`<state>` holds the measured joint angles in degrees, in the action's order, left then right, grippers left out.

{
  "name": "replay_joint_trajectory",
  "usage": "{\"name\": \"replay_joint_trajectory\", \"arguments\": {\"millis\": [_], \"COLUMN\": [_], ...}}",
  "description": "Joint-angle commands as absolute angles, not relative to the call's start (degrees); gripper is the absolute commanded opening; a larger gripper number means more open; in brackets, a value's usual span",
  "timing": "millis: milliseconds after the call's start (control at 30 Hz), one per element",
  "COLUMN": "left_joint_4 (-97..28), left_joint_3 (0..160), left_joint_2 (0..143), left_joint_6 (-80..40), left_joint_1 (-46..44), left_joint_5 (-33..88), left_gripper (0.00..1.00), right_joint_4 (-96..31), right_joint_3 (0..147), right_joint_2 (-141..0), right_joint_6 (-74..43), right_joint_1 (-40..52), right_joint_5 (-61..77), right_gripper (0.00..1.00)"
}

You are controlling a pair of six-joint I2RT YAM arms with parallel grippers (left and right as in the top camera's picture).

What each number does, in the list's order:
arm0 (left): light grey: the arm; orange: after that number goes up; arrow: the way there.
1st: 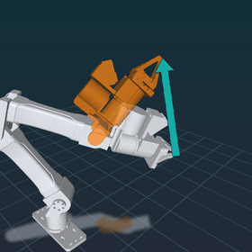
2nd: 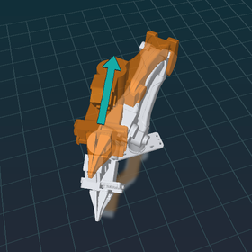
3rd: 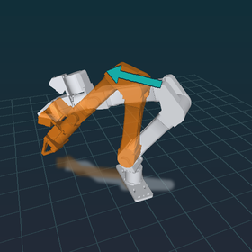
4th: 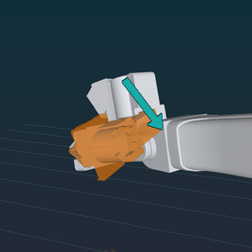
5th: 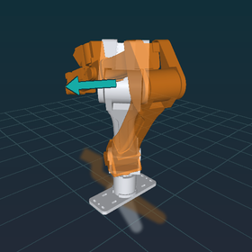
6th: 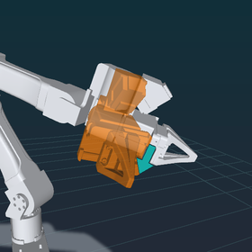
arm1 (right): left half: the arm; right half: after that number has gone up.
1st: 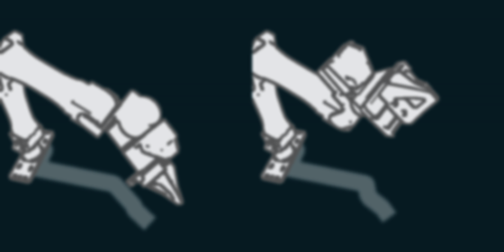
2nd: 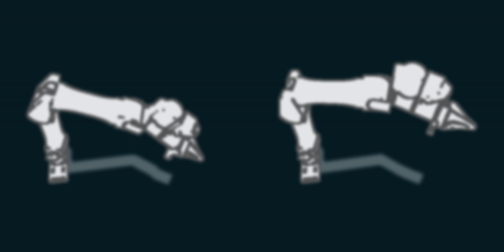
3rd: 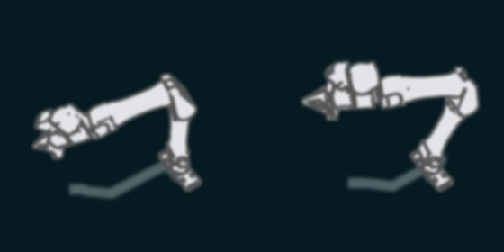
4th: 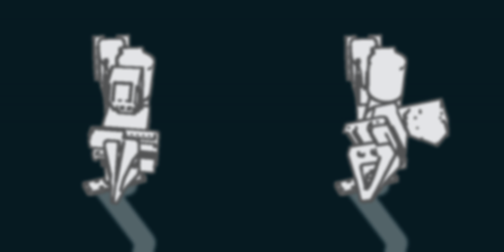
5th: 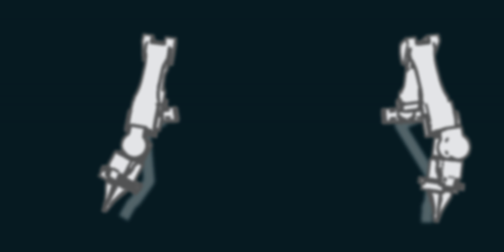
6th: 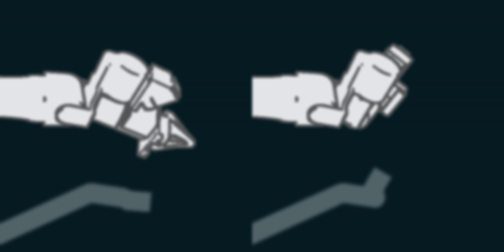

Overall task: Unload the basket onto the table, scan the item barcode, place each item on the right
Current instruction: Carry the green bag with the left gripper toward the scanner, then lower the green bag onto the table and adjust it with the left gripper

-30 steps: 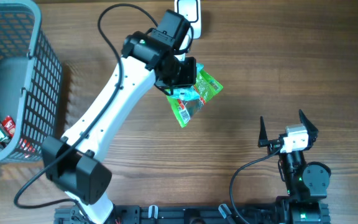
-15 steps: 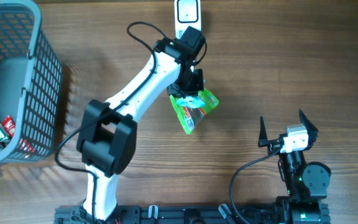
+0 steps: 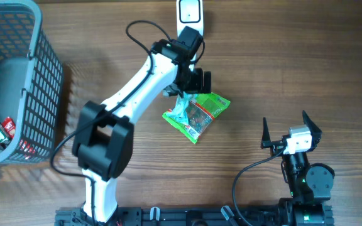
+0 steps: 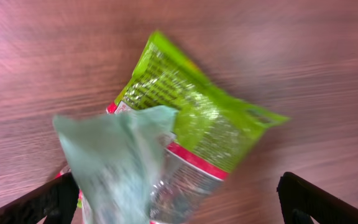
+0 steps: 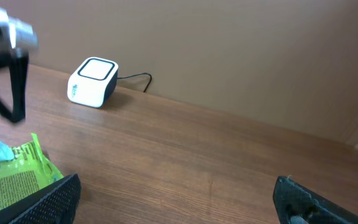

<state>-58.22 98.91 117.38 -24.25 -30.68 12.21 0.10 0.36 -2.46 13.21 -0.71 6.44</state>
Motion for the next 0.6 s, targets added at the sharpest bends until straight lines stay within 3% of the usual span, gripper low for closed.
{"name": "replay_joint_trajectory", "arguments": {"millis": [0,100,267,467,567], "left_joint_4": [-58.9,-58.7,-59.0,-59.0,-61.8], "left_joint_3": [100.2,97.3,92.6,92.6,92.6], "left_joint_2": [113.9,114.5,114.6,114.6,114.7], "left_joint_6": [-22.7,-22.7,-22.9,-19.1,-13.6], "left_joint_1": [-30.5,-30.6,-29.3,-20.0,-16.2], "left_joint_5": [12.1,9.2,-6.1,-1.0,4.7], "left_gripper": [1.0,1.0,1.0,1.0,0.9], "right_joint_4": [0.4,0.4,0.4,0.4,0.4], "right_joint_3": [0.3,0.3,0.3,0.3,0.3], "right_joint_2": [-2.4,-2.4,-2.4,-2.4,-2.4], "right_joint_6": [13.5,13.5,13.5,13.5,13.5], "right_joint_1": [-0.9,-0.9,-0.9,-0.9,-0.9], "right_joint_5": [7.3,7.3,7.3,7.3,7.3], "right_gripper": [1.0,1.0,1.0,1.0,1.0]}}
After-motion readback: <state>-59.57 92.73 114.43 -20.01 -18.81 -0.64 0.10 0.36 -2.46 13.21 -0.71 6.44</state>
